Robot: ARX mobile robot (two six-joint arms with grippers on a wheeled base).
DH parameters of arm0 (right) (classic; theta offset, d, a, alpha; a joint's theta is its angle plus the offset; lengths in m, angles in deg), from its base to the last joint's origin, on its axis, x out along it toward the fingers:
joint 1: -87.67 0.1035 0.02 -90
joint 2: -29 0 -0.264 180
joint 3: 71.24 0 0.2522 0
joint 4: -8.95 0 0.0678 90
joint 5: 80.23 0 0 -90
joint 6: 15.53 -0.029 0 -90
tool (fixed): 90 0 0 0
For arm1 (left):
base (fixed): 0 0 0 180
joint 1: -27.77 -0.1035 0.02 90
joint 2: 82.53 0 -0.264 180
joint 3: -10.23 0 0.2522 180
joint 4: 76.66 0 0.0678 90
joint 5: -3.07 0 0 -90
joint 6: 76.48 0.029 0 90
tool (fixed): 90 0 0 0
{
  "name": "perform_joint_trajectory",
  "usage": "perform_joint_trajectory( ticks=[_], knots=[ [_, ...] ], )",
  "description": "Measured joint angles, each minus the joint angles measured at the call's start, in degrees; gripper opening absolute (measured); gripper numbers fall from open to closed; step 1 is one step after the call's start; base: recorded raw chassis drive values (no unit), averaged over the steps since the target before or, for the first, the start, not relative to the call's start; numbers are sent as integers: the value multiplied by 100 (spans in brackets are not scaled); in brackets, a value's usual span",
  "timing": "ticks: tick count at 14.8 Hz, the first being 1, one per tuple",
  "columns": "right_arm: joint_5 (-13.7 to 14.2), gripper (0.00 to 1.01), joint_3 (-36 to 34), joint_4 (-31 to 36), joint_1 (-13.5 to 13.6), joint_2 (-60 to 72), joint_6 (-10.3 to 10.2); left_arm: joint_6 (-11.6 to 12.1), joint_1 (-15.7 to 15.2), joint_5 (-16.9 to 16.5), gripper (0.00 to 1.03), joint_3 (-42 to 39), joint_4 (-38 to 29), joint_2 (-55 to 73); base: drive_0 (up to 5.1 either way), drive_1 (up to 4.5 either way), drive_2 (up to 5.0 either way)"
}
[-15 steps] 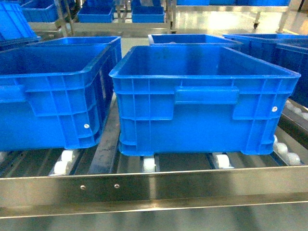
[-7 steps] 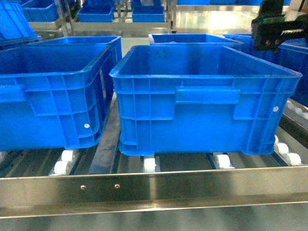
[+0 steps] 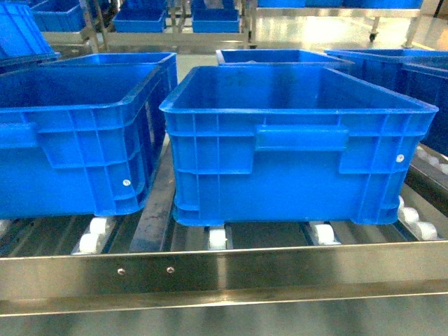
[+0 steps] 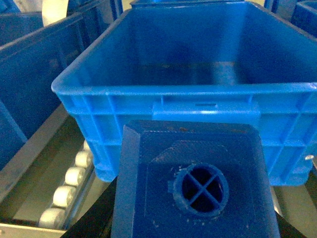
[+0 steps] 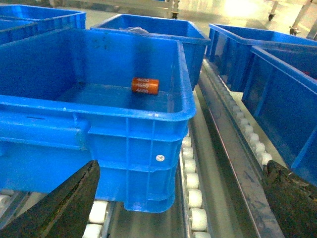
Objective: Sort blue parts and orange caps into right shelf containers
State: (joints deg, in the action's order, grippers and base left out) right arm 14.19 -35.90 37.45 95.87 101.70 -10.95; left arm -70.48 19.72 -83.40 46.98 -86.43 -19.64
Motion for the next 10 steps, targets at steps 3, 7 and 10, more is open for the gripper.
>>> perform_joint_trajectory(
  ticks=[3,7,10],
  knots=[
    [4,98,0,-7,0,9,7,96,407,-203,45,1320,-444,1128,0,0,0],
    [7,98,0,-7,0,9,22,201,892,-282,45,3818,-317,3689,0,0,0],
    [7,98,0,-7,0,9,22,199,1172,-181,76,5191,-140,4795,0,0,0]
  ],
)
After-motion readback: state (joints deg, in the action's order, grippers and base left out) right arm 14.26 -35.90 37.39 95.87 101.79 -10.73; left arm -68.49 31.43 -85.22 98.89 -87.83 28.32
